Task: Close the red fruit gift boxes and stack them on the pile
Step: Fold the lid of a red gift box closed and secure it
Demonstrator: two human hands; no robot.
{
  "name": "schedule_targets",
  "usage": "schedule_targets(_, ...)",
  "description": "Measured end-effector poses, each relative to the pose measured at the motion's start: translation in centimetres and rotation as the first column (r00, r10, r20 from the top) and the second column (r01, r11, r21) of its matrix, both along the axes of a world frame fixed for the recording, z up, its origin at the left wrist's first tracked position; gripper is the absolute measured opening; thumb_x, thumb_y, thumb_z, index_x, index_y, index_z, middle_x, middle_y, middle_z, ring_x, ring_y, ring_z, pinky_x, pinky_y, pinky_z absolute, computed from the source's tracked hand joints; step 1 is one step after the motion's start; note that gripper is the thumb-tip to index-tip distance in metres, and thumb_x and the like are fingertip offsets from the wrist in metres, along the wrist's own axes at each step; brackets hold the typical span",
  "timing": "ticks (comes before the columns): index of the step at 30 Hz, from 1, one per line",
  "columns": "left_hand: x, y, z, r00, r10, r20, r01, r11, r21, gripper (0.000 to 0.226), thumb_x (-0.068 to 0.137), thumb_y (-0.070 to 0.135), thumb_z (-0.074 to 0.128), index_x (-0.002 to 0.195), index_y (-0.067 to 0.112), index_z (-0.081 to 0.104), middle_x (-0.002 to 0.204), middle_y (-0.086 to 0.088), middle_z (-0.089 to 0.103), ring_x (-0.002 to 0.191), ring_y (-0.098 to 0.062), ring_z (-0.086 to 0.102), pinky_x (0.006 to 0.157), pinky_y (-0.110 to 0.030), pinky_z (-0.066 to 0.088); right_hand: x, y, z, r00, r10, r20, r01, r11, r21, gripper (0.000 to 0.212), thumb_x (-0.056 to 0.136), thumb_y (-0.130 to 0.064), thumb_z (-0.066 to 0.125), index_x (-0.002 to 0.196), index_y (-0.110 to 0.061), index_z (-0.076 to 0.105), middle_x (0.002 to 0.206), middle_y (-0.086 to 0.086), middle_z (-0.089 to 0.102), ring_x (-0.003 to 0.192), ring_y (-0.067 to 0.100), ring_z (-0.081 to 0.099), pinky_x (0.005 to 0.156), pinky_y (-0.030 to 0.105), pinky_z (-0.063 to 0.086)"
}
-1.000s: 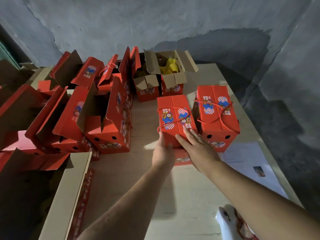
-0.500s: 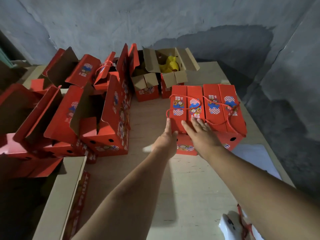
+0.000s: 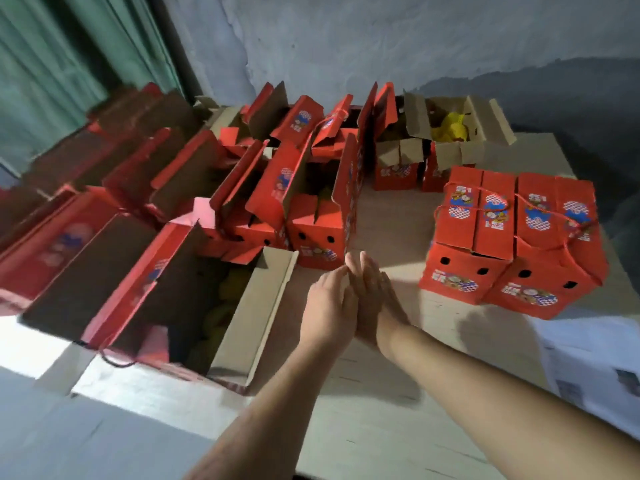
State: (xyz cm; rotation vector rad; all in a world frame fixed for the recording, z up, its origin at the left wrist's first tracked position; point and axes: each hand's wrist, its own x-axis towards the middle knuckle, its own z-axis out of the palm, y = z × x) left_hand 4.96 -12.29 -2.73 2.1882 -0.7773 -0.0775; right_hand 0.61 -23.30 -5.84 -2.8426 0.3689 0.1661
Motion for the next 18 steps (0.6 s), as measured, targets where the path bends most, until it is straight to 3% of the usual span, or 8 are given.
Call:
schedule_targets(2, 0.6, 3.6, 0.7, 0.974, 0.074, 0.215, -0.083, 0.996, 0.032, 0.018, 0.095, 0.011, 0.057, 0.104, 0.023, 0.068, 0.112, 0.002, 0.071, 0.105, -0.019, 0.061, 0.091, -0.039, 0.051, 1.1, 2.6, 0.5, 0.996, 0.070, 0.046, -0.073, 0.995, 0.069, 0.079, 0.107, -0.032, 0.028, 0.158, -0.017, -0.031, 0.162, 0.007, -0.041, 0.152, 0.027, -0.033, 0.129, 0.048, 0.000)
schedule_targets(3, 1.0, 5.4, 0.7, 0.951, 0.161, 0.264, -0.187, 0.980, 0.074, 0.017, 0.097, 0.020, 0.059, 0.110, 0.030, 0.065, 0.124, 0.004, 0.067, 0.117, -0.019, 0.057, 0.101, -0.036, 0.047, 1.4, 3.8, 0.7, 0.992, 0.111, 0.065, -0.118, 0.987, 0.106, 0.081, 0.106, -0.027, 0.032, 0.158, -0.024, -0.030, 0.162, 0.004, -0.042, 0.153, 0.026, -0.031, 0.129, 0.048, 0.003)
schedule_targets(5, 2.1, 9.0, 0.0, 0.912, 0.353, 0.207, -0.400, 0.878, 0.263, 0.041, 0.102, 0.042, 0.053, 0.143, 0.036, 0.048, 0.155, 0.000, 0.047, 0.143, -0.025, 0.040, 0.118, -0.043, 0.033, 1.9, 5.9, 0.9, 0.978, 0.182, 0.100, -0.197, 0.966, 0.166, 0.099, 0.098, -0.009, 0.047, 0.158, -0.043, -0.025, 0.166, -0.003, -0.036, 0.158, 0.028, -0.019, 0.129, 0.050, 0.009)
schedule_targets(7, 3.2, 12.0, -1.3, 0.876, 0.482, 0.000, -0.417, 0.757, 0.503, 0.070, 0.102, 0.054, 0.043, 0.162, 0.028, 0.019, 0.165, -0.007, 0.032, 0.149, -0.034, 0.034, 0.123, -0.051, 0.030, 2.4, 7.5, 1.1, 0.965, 0.251, 0.080, -0.260, 0.957, 0.129, 0.112, 0.091, 0.005, 0.050, 0.155, -0.053, -0.022, 0.164, -0.010, -0.038, 0.159, 0.031, -0.011, 0.128, 0.050, 0.011)
schedule_targets(9, 3.5, 14.1, -2.5, 0.828, 0.535, -0.167, -0.351, 0.727, 0.590, 0.073, 0.101, 0.053, 0.050, 0.160, 0.022, 0.019, 0.145, -0.007, 0.055, 0.125, -0.032, 0.060, 0.106, -0.050, 0.052, 3.1, 8.5, 0.9, 0.950, 0.312, 0.015, -0.312, 0.950, 0.012, 0.110, 0.093, 0.003, 0.051, 0.155, -0.051, -0.023, 0.160, -0.006, -0.046, 0.159, 0.033, -0.012, 0.129, 0.049, 0.004)
schedule_targets(12, 3.3, 15.6, -3.9, 0.862, 0.504, -0.058, -0.380, 0.716, 0.585, 0.034, 0.100, 0.047, 0.058, 0.124, 0.025, 0.048, 0.100, 0.004, 0.064, 0.084, -0.018, 0.065, 0.085, -0.046, 0.061, 3.2, 9.0, 0.2, 0.962, 0.271, -0.035, -0.272, 0.961, -0.048, 0.107, 0.094, -0.004, 0.053, 0.157, -0.048, -0.021, 0.162, -0.001, -0.041, 0.158, 0.036, -0.007, 0.128, 0.049, 0.004)
schedule_targets(15, 3.3, 16.4, -4.7, 0.906, 0.423, 0.036, -0.377, 0.764, 0.524, 0.021, 0.102, 0.047, 0.057, 0.100, 0.028, 0.048, 0.088, 0.009, 0.060, 0.074, -0.015, 0.059, 0.074, -0.041, 0.061, 2.5, 8.2, -0.3, 0.980, 0.199, -0.019, -0.200, 0.979, -0.036, 0.102, 0.095, -0.013, 0.056, 0.157, -0.049, -0.017, 0.165, -0.002, -0.031, 0.155, 0.036, 0.004, 0.125, 0.049, 0.012)
schedule_targets(18, 2.9, 17.1, -5.2, 0.968, 0.211, 0.138, -0.252, 0.805, 0.537, 0.027, 0.101, 0.055, 0.053, 0.095, 0.029, 0.050, 0.093, 0.013, 0.066, 0.075, -0.015, 0.060, 0.073, -0.034, 0.055, 1.5, 7.1, 0.1, 0.992, 0.106, 0.063, -0.107, 0.994, 0.015, 0.094, 0.093, -0.023, 0.056, 0.161, -0.044, -0.005, 0.170, 0.001, -0.016, 0.154, 0.035, 0.011, 0.125, 0.047, 0.016)
